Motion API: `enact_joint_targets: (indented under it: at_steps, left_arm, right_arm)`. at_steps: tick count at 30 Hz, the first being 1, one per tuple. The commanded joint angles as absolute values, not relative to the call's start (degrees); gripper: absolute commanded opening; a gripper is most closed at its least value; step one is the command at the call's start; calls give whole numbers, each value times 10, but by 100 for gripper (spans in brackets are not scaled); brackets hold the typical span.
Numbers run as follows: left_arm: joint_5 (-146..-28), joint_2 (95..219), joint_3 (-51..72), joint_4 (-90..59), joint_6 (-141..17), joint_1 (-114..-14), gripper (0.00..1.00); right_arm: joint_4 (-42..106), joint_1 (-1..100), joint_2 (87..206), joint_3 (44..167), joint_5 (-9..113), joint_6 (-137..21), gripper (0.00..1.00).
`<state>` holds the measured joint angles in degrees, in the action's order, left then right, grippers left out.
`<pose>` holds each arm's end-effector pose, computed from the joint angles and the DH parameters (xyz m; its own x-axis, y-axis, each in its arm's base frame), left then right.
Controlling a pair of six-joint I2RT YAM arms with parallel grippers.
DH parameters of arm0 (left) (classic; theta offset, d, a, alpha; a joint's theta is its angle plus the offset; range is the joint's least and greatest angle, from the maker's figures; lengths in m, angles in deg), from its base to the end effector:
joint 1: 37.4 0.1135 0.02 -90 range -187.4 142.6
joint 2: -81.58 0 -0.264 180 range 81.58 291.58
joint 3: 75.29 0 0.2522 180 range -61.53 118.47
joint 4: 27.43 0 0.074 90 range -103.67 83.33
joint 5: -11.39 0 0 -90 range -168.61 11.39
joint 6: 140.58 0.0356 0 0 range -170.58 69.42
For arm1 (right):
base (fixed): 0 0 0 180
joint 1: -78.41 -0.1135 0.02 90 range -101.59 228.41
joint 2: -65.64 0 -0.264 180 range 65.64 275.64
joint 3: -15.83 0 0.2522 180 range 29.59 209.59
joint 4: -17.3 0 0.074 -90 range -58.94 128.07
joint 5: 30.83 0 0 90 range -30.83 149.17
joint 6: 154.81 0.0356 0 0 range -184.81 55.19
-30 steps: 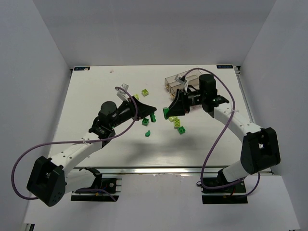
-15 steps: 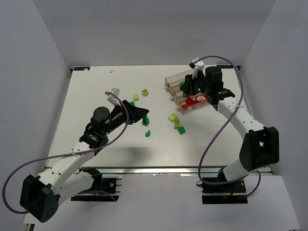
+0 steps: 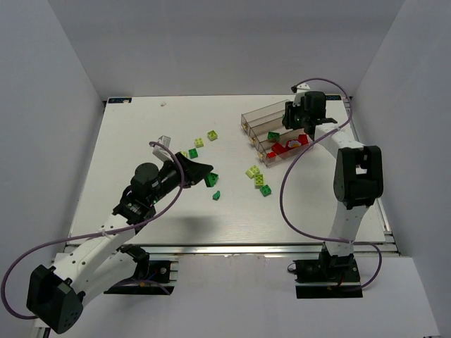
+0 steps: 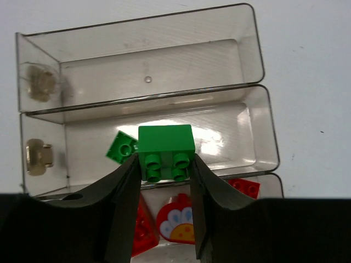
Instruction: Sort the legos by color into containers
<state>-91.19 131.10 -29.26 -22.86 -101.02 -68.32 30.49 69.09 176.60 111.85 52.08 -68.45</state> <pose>0.1745 -0.1135 0.2837 -0.6059 -0.5142 -0.6071 0.3445 0.5182 -0.7828 0.4478 0.0779 0.2435 -0.4473 -0.1373 -0.8838 -0.2971 0.9548 0.0021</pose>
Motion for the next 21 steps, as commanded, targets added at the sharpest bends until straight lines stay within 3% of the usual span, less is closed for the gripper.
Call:
enact_joint_targets:
  at_steps: [1, 9, 21]
  left_arm:
    - [-898, 1292, -298, -213, -1008, -681, 0]
    - [-893, 1292, -302, -215, -1012, -681, 0]
    - [-892, 1304, -290, -216, -1011, -681, 0]
  right_arm:
    - [283, 703, 1774, 1165, 506, -690, 0]
    - [279, 706, 1814, 1189, 498, -703, 2]
    - [277, 717, 1828, 1173, 489, -703, 50]
